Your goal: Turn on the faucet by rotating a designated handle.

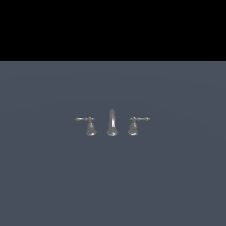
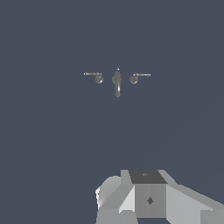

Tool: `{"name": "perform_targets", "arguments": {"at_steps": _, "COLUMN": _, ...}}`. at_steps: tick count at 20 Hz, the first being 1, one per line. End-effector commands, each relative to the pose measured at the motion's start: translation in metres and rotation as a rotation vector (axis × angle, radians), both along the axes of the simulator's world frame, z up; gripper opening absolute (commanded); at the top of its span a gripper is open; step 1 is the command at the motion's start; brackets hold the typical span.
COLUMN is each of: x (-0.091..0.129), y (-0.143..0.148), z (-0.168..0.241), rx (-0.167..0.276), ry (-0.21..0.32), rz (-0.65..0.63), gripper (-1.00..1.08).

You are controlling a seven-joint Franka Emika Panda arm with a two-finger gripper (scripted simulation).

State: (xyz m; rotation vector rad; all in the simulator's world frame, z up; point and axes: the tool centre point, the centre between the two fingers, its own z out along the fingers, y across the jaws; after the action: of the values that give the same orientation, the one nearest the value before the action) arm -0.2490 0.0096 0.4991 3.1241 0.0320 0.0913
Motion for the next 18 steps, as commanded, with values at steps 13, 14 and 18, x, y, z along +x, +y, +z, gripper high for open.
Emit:
{"name": "perform_targets", "arguments": {"at_steps": 13, "x": 0.006, "y": 0.014, "z": -0.021, "rx": 0.003, "ry": 0.002, "rz": -0.077, "gripper": -1.00}}
{"name": "perform_targets", "arguments": {"at_steps": 14, "x": 0.007, "y": 0.017, "z": -0.024, "rx": 0.003, "ry": 0.002, "rz": -0.091, "gripper": -1.00}}
{"name": "perform_targets", "arguments": {"at_steps": 18, "x": 0.013, "y": 0.028, "z": -0.042, "rx": 0.006, "ry": 0.004, "rz": -0.156, "gripper": -1.00}}
